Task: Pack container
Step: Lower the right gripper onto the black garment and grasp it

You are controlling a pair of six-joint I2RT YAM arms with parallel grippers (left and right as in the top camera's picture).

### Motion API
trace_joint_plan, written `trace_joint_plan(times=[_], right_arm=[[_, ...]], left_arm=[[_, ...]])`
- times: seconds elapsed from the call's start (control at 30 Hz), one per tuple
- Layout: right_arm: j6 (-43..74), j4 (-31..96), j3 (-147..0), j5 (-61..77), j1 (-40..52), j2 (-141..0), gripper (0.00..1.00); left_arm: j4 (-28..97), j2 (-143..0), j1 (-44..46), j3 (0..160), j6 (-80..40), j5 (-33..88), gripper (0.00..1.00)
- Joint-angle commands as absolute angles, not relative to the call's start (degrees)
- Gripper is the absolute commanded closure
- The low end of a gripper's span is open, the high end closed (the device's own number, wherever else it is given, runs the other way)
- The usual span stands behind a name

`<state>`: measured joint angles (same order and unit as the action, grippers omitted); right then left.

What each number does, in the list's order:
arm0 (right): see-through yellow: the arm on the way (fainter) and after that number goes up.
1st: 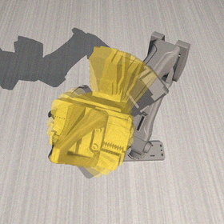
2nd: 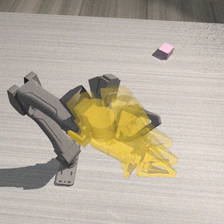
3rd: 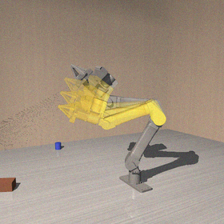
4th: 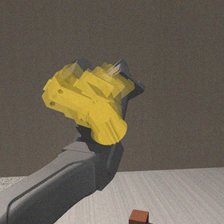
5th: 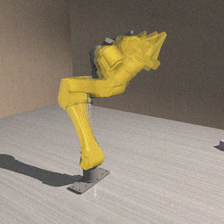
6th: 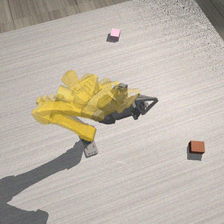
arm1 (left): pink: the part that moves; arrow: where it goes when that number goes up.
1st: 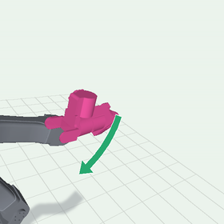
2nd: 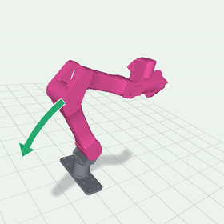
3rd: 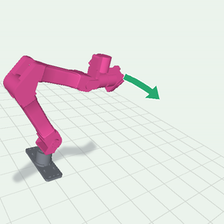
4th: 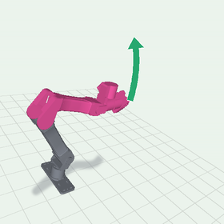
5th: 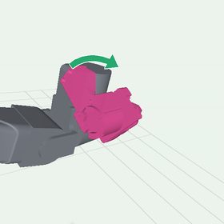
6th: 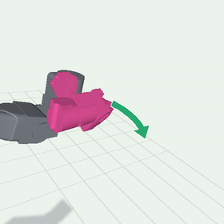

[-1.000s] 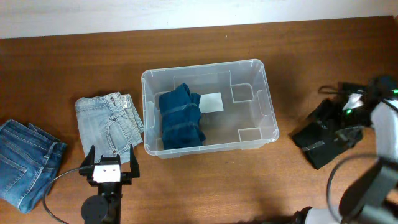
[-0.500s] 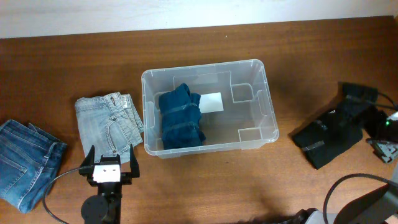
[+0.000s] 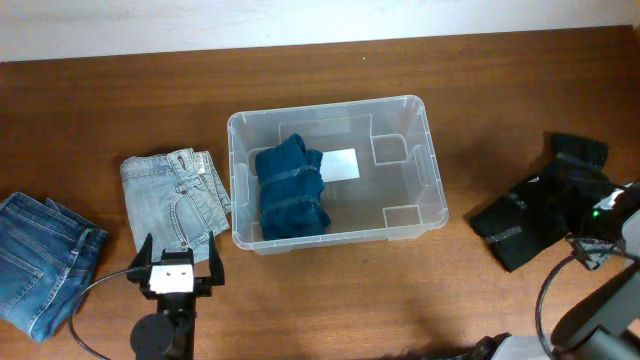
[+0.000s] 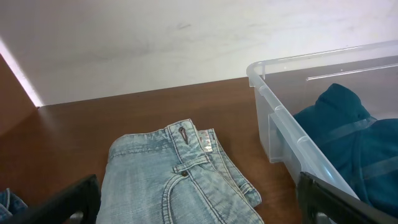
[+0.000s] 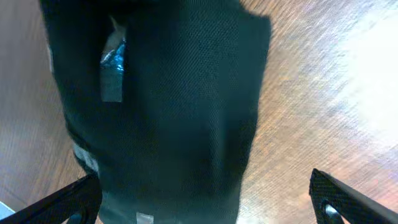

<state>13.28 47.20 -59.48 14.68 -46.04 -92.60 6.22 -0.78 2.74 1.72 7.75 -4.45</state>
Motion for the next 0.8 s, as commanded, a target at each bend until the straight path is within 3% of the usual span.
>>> trace_joint_plan(times=[0.0,0.37,0.57,0.77], right_arm=[[12.9,46.1,-59.1,17.6,-45.8,-96.1,0.01],[14.0,45.3,-59.1,18.7,-45.8,-105.4,0.00],[14.0,45.8,-59.2,18.9,-45.8,-105.4,0.13],[13.9,46.7,-59.2,19.2,-45.8,-105.4,0.39]], left_arm=[[6.1,-0.3,2.5,1.4,8.5,-3.8,0.00],[6.1,-0.3,2.5,1.4,8.5,-3.8,0.00],[6.1,-0.3,2.5,1.4,8.5,-3.8,0.01],[6.1,-0.3,2.5,1.4,8.5,-3.8,0.01]])
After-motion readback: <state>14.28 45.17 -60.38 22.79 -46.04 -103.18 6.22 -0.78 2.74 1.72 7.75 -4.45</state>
